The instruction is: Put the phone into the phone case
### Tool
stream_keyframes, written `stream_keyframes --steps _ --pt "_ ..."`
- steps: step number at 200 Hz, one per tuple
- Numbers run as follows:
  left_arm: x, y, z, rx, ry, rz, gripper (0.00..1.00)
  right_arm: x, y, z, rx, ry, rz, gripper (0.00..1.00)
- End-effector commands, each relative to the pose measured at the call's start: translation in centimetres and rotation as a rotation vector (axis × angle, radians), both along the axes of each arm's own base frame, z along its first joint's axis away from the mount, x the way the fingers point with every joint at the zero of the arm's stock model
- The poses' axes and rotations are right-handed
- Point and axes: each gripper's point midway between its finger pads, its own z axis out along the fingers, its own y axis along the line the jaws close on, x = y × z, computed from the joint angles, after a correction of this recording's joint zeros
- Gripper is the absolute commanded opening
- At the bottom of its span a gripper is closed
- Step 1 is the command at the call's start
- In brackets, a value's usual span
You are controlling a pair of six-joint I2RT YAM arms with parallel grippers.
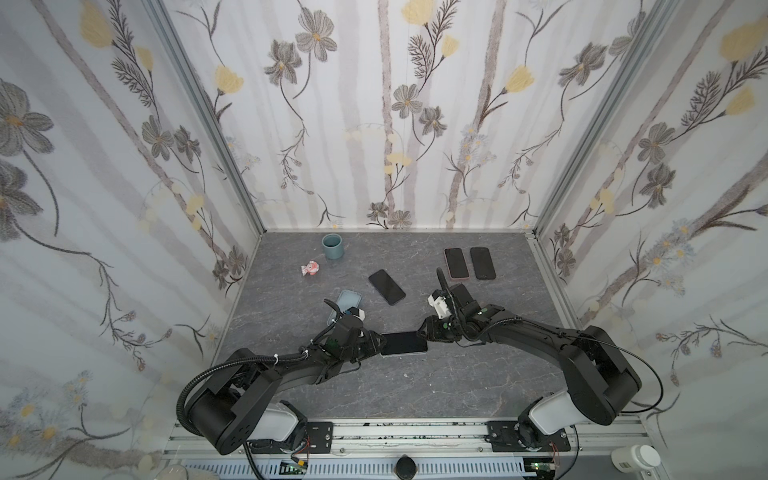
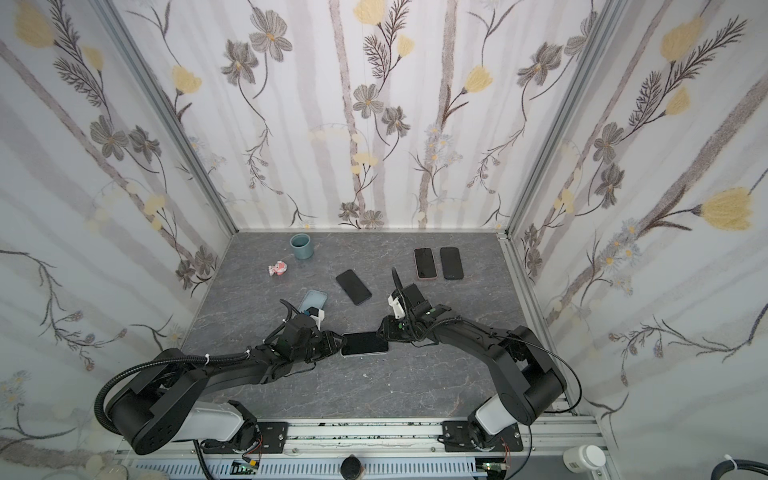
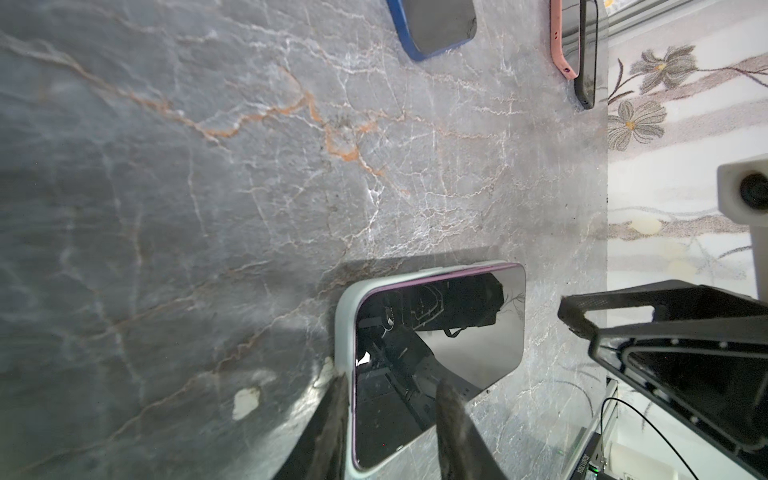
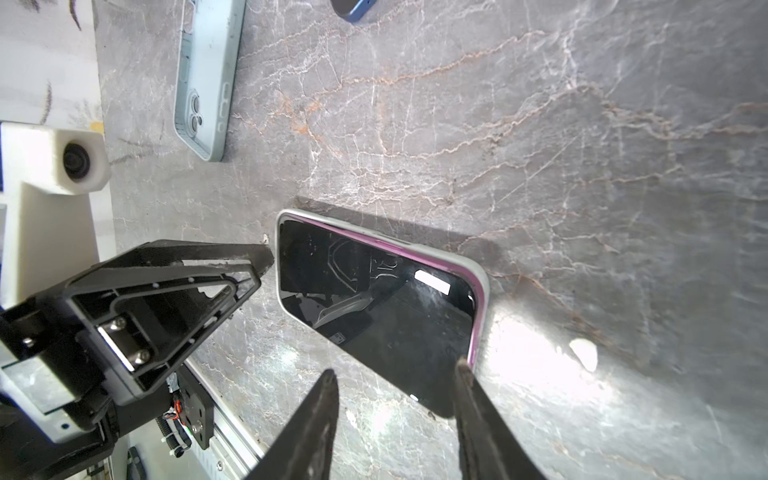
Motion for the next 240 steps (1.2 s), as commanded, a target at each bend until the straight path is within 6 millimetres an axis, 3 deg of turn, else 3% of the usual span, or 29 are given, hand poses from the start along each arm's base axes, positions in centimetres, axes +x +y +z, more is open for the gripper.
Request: stream_keyframes --steps 1,41,101,169,240 --pt "0.3 0.6 0.2 0.045 -0.030 0.003 0.35 0.0 -0.6 0.3 -0.024 -0.013 -0.007 0.46" --pt "0.3 0.8 -0.2 0.070 -0.024 -0.008 0.34 -0.5 -1.6 -0.9 -0.045 0.008 -0.012 0.39" --pt "0.1 0.2 -1.2 0.065 0.018 -0.037 0.32 -1.1 -1.1 -2.8 -0.030 0.058 0.014 0.19" --pt "-0.5 -0.5 -2.3 0.054 0.060 -0.066 0.25 -1.4 -0.6 -3.4 -0.008 0.076 0.030 0.10" --pt "-0.6 -0.2 -2.4 0.057 0.060 -0.045 0.30 -1.5 -1.0 -3.1 -0.017 0.065 0.021 0.12"
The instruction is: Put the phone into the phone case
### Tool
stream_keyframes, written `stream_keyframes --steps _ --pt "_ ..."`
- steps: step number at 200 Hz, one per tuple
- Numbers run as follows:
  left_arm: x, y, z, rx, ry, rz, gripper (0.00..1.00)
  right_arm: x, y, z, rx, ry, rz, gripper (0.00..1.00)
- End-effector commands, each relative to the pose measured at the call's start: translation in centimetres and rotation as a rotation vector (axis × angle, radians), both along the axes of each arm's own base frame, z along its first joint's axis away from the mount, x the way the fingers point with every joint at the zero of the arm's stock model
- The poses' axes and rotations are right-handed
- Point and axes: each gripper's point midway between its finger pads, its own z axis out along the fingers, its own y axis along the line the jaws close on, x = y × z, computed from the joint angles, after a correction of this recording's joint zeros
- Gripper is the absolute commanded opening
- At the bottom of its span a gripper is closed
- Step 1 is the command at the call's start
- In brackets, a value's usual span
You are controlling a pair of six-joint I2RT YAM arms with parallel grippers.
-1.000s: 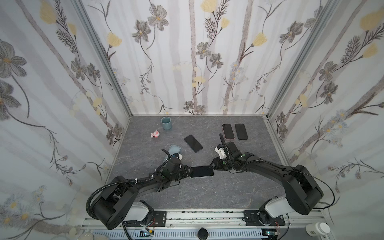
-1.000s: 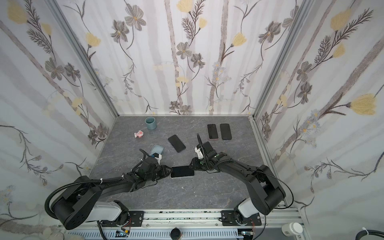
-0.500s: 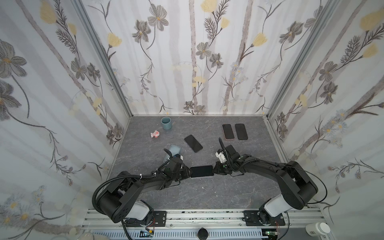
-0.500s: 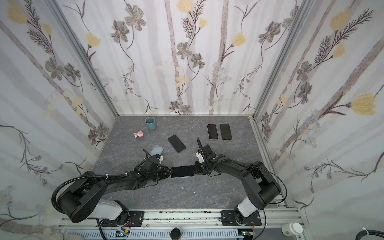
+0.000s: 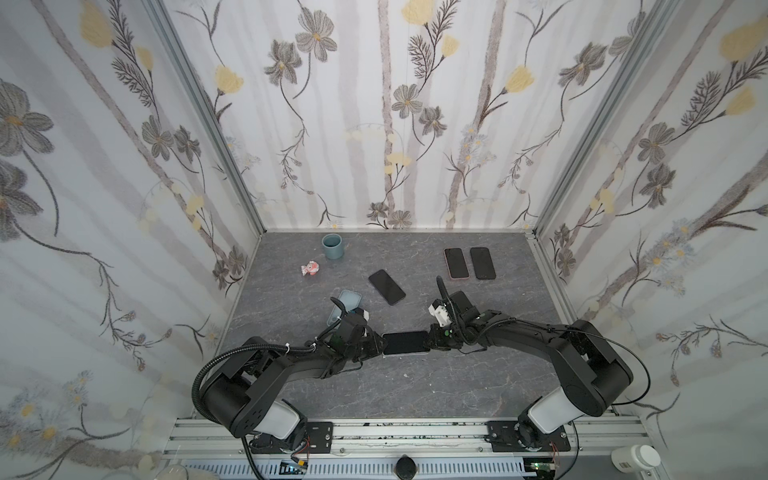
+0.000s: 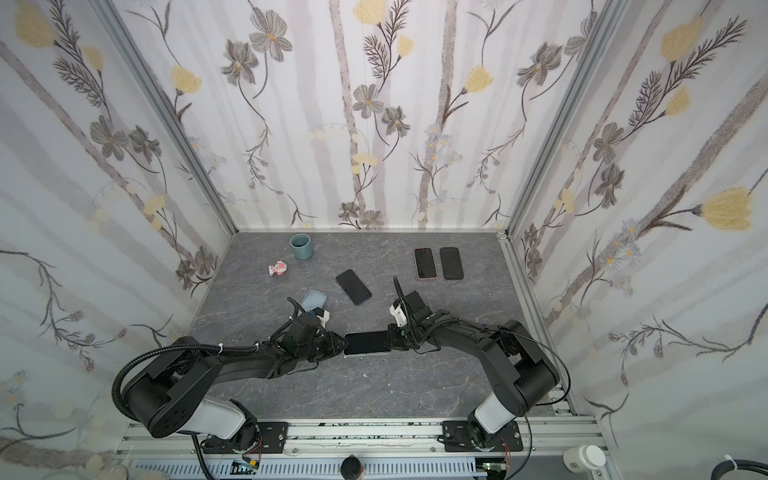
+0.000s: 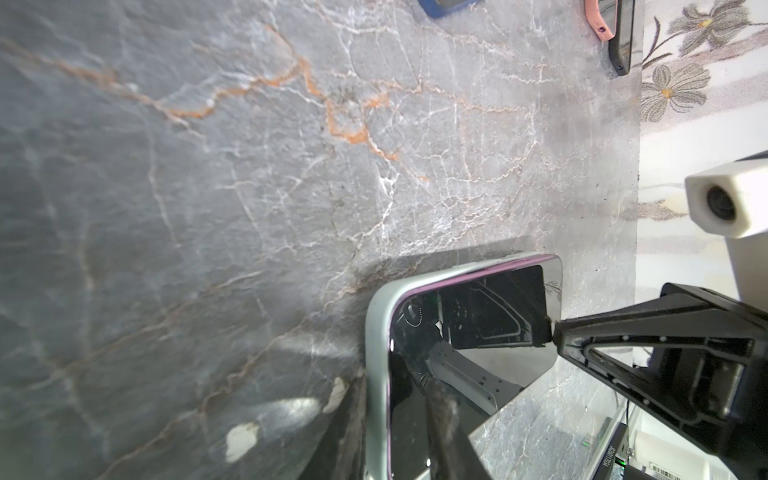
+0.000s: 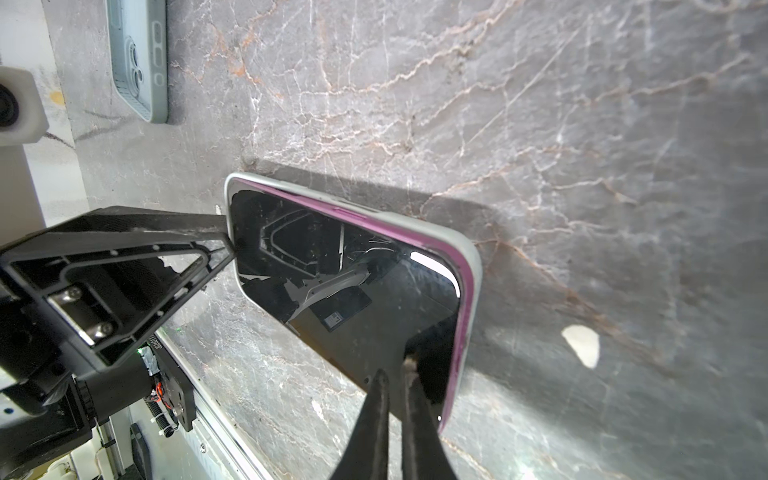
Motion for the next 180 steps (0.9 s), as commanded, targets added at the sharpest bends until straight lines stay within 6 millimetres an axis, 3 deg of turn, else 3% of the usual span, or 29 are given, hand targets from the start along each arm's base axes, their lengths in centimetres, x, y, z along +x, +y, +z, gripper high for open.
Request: stream_keyframes --steps 1,24,76,81,95,180 --pt "-0.5 0.5 -0.6 0.021 0.023 0.010 0.30 0.0 -0.4 0.4 -0.010 -0.018 -0.005 0.12" --pt "-0.5 0.7 -0.5 0.021 0.017 0.015 0.30 0.4 -1.2 1.0 -0.046 -0.049 -0.021 0.20" --pt "-0.7 0.6 -0.6 0.014 0.024 0.010 0.30 0.2 -1.8 0.4 -0.068 -0.039 -0.023 0.22" --pt "-0.7 0.6 -0.6 0.013 0.027 0.008 0.30 -0.6 -2.3 -0.6 -0.081 -0.009 -0.021 0.21" --pt "-0.8 0.5 -0.6 0.010 0.030 0.005 0.30 -0.8 -2.2 -0.9 -0.074 0.000 -0.016 0.21" --pt "-1.3 -0.3 -0.8 -0.014 0.049 -0.019 0.30 -1.3 -0.6 -1.0 -0.032 0.024 0.013 0.10"
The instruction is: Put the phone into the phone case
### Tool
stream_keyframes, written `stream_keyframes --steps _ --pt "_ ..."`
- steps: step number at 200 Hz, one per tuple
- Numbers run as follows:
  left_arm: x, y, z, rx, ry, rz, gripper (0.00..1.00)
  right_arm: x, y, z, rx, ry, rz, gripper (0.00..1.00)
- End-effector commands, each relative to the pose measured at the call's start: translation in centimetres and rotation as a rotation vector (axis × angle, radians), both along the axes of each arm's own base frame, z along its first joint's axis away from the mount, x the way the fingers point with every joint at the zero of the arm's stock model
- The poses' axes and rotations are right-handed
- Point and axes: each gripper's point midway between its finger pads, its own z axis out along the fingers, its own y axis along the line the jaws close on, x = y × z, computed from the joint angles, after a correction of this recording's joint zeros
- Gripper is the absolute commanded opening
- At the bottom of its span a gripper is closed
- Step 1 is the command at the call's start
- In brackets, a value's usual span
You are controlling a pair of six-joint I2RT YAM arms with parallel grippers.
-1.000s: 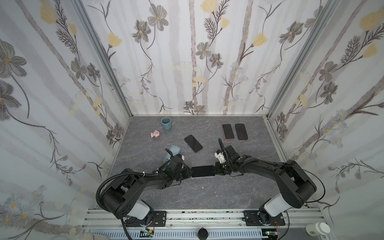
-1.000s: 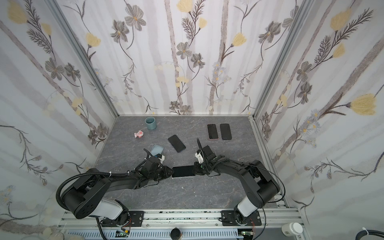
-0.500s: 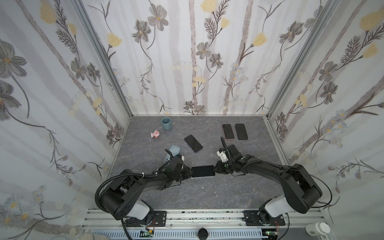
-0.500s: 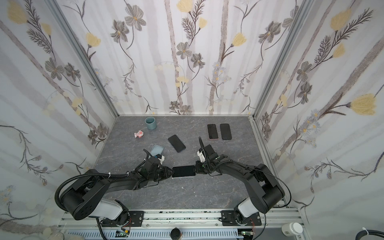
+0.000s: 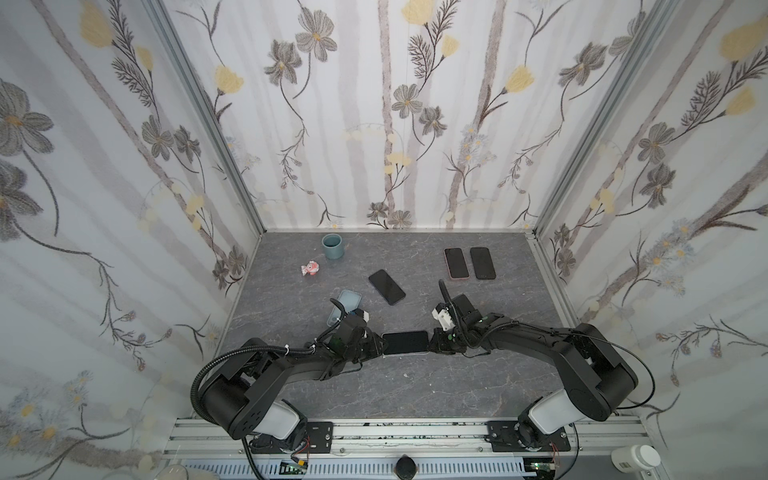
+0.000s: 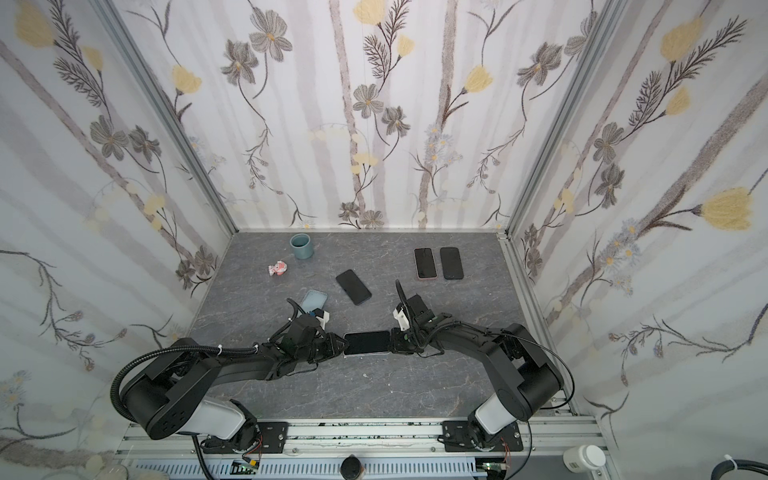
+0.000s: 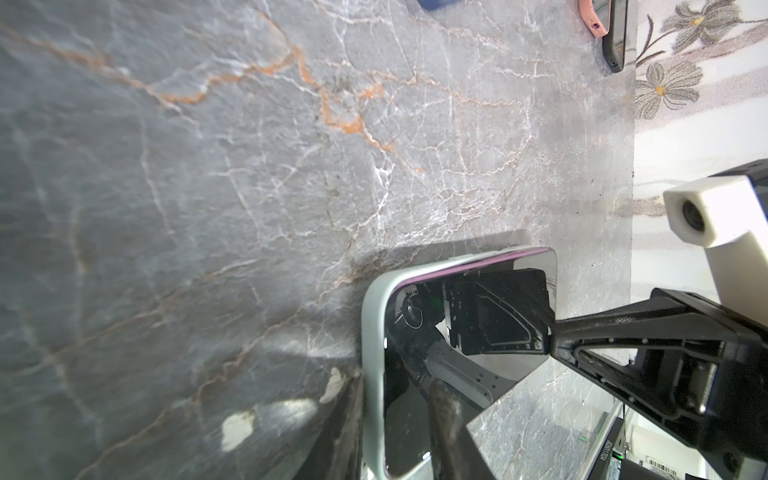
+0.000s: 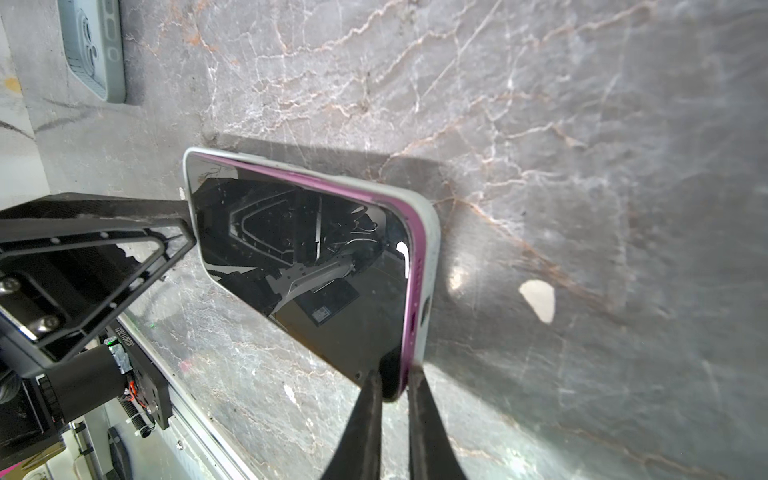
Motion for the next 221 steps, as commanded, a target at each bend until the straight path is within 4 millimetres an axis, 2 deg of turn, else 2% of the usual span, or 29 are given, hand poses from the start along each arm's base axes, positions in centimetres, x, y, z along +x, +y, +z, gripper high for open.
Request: stream_keyframes --steps 1,84,88,107,221 --pt "-0.9 -0.2 -0.8 -0.002 0.052 -0.015 0.30 -0.2 0.6 -0.1 0.011 0.010 0.015 0.10" --pt "-1.0 -0.1 -1.1 0.014 0.048 -0.010 0.30 -0.6 -0.5 -0.6 -0.055 0.013 0.021 0.12" --pt "-1.0 0.0 -1.0 0.016 0.046 -0.009 0.30 0.3 0.1 0.4 -0.043 -0.014 0.021 0.12" --pt "-0.9 0.2 -1.1 0.029 0.039 -0.005 0.30 0.5 -0.2 0.6 -0.065 -0.024 0.024 0.12" --pt "-1.1 0.4 -1.6 0.047 0.047 -0.003 0.30 0.0 -1.2 -0.7 -0.145 -0.010 0.040 0.11"
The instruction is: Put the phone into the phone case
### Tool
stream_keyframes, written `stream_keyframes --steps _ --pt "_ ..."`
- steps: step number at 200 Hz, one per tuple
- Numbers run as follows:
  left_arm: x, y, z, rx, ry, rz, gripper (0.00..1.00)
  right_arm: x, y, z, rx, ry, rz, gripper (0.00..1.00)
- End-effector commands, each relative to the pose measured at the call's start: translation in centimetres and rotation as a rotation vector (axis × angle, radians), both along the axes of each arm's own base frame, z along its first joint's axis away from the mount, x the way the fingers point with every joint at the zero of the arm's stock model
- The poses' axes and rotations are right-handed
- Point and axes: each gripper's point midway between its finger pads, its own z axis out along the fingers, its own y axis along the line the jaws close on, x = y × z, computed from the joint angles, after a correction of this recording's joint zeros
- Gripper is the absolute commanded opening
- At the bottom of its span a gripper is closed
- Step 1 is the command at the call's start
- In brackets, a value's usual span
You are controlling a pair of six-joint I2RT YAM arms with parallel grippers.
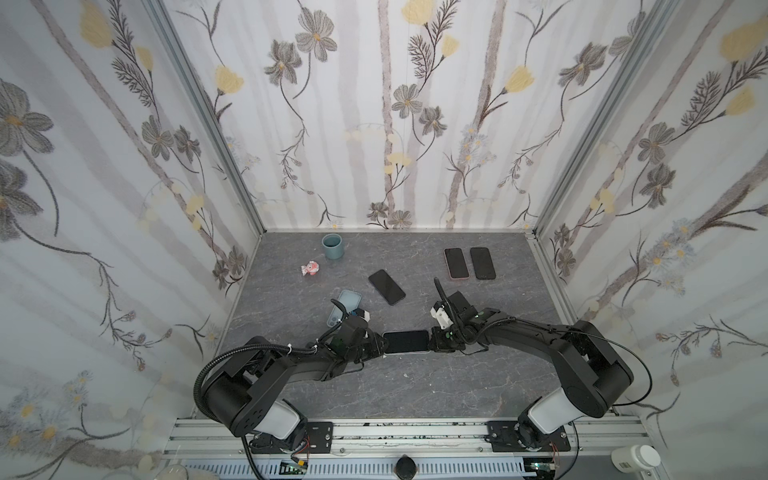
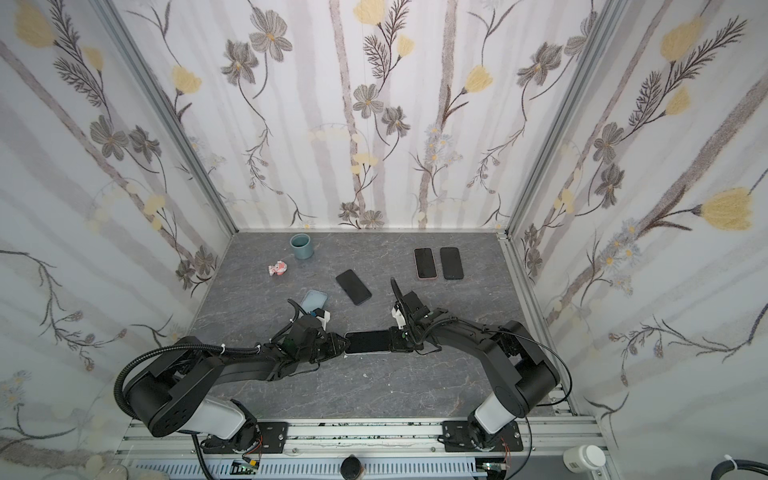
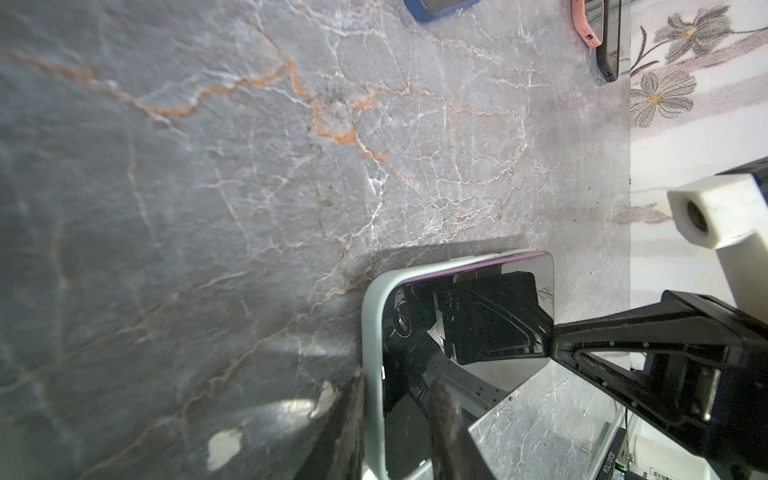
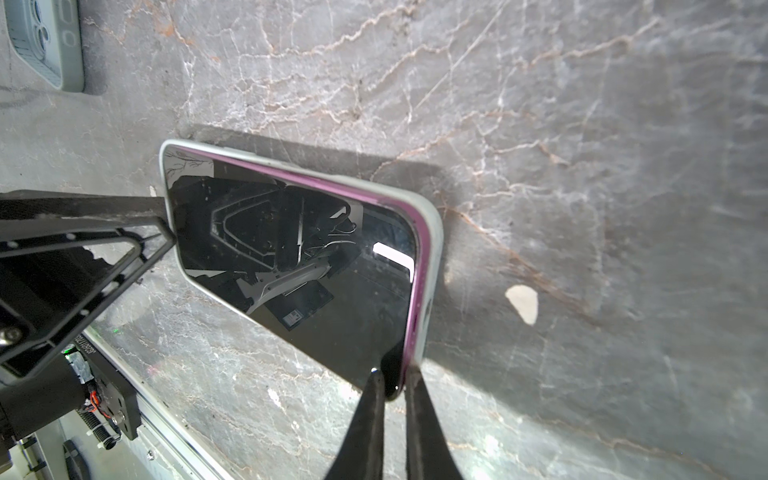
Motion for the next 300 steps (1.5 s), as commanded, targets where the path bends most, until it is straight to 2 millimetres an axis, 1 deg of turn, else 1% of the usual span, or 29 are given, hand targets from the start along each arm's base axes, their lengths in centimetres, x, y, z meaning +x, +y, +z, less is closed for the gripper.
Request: stream_keyframes --steps 1,10,12,17,46,92,176,203,229,260,277,300 --pt "-1.3 0.7 -1.5 0.044 0.066 -0.014 0.30 -0.5 -0.8 -0.8 -0.057 0.011 0.010 0.11" --pt "-1.3 0.7 -1.6 0.044 0.066 -0.012 0.30 -0.6 -0.9 -0.9 -0.062 0.013 0.011 0.11" --pt "-1.3 0.6 -1.5 0.043 0.065 -0.012 0.30 -0.8 -1.1 -1.5 -0.075 0.031 0.013 0.11" --pt "-1.2 0.6 -1.5 0.041 0.065 -0.012 0.30 -0.9 -1.2 -1.9 -0.085 0.038 0.012 0.11" --pt "-1.1 0.4 -1.3 0.036 0.060 -0.011 0.29 -1.3 -1.5 -2.6 -0.120 0.051 0.021 0.11" --pt "-1.1 0.5 -1.4 0.037 0.064 -0.010 0.29 -1.9 -1.5 -3.5 -0.148 0.067 0.040 0.11" --pt "-1.0 0.6 -1.0 0.035 0.051 -0.007 0.29 -1.0 -1.0 -2.3 -0.150 0.025 0.038 0.13" --pt "-0.8 0.6 -0.7 0.036 0.039 -0.004 0.29 -0.8 -1.6 -2.3 -0.206 -0.009 0.038 0.13" --pt "-0.6 0.7 -0.5 0.047 0.029 -0.006 0.29 -0.9 -1.7 -2.6 -0.230 -0.011 0.048 0.13" --pt "-0.4 0.7 -0.3 0.059 0.020 -0.006 0.29 -0.9 -2.2 -2.9 -0.307 -0.031 0.063 0.15" --pt "-0.3 0.7 -0.2 0.057 0.018 -0.006 0.30 -0.8 -2.3 -2.7 -0.324 -0.046 0.065 0.15" --pt "-0.4 0.7 -0.2 0.056 0.018 -0.004 0.29 -0.5 -1.9 -2.2 -0.309 -0.065 0.059 0.16"
